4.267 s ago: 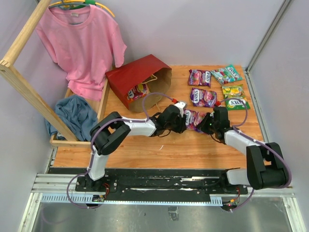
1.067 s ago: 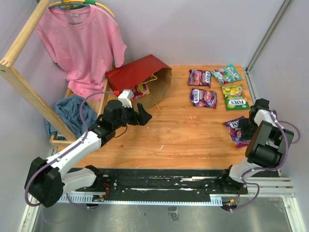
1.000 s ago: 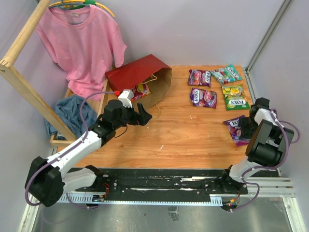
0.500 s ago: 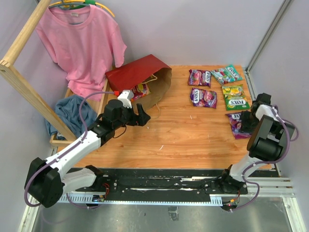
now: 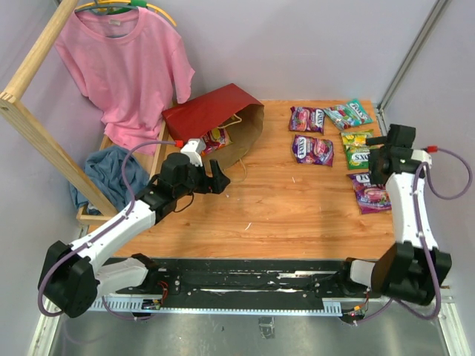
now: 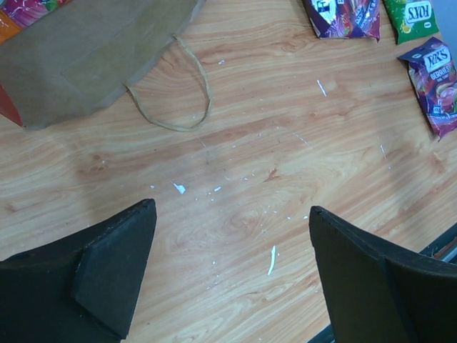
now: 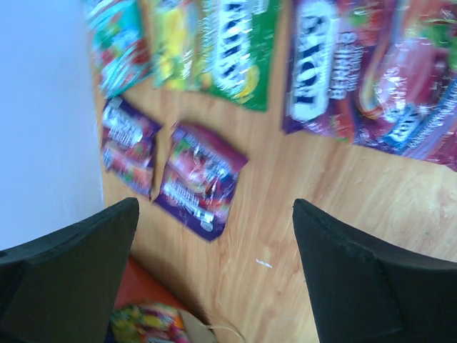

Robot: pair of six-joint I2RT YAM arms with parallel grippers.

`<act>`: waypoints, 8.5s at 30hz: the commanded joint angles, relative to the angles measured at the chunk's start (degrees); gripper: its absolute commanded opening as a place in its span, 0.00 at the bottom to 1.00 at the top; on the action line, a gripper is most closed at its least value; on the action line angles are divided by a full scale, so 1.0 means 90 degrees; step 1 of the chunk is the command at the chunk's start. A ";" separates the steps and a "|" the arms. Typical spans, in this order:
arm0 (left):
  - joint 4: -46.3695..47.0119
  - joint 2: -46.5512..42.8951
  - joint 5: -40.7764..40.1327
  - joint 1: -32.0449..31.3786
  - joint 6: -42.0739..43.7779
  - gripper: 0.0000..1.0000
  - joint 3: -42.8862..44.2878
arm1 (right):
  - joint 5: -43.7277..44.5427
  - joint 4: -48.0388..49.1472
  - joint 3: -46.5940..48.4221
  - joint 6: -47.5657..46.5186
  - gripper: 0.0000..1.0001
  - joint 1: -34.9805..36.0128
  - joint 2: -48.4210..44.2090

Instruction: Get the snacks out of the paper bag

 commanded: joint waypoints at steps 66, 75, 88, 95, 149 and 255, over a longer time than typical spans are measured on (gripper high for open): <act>-0.0806 -0.1472 -0.0397 0.0640 -0.0136 0.92 0.0367 | 0.0179 0.4341 0.5500 -0.0800 0.01 0.6236 0.7775; -0.0845 -0.1577 -0.0470 0.0639 -0.0167 0.91 0.0355 | 0.0342 0.4946 0.4806 -0.1218 0.01 0.6365 0.6872; -0.0598 -0.1391 -0.0540 0.0635 -0.0206 0.91 0.0284 | 0.0426 0.5521 0.3322 -0.1591 0.01 0.6494 0.5309; -0.0334 -0.1346 -0.0678 0.0644 -0.0233 0.91 0.0168 | 0.0189 0.5794 0.1821 -0.1504 0.01 0.6524 0.4101; -0.0630 -0.0915 -0.0793 0.0643 -0.0091 0.91 0.0453 | -0.4349 -0.1314 0.7674 -0.8048 0.79 0.2746 0.6114; -0.0256 -0.1514 0.0511 0.0287 -0.0526 0.91 -0.0636 | -0.1790 0.6902 0.0754 -0.2828 0.68 0.6309 0.3893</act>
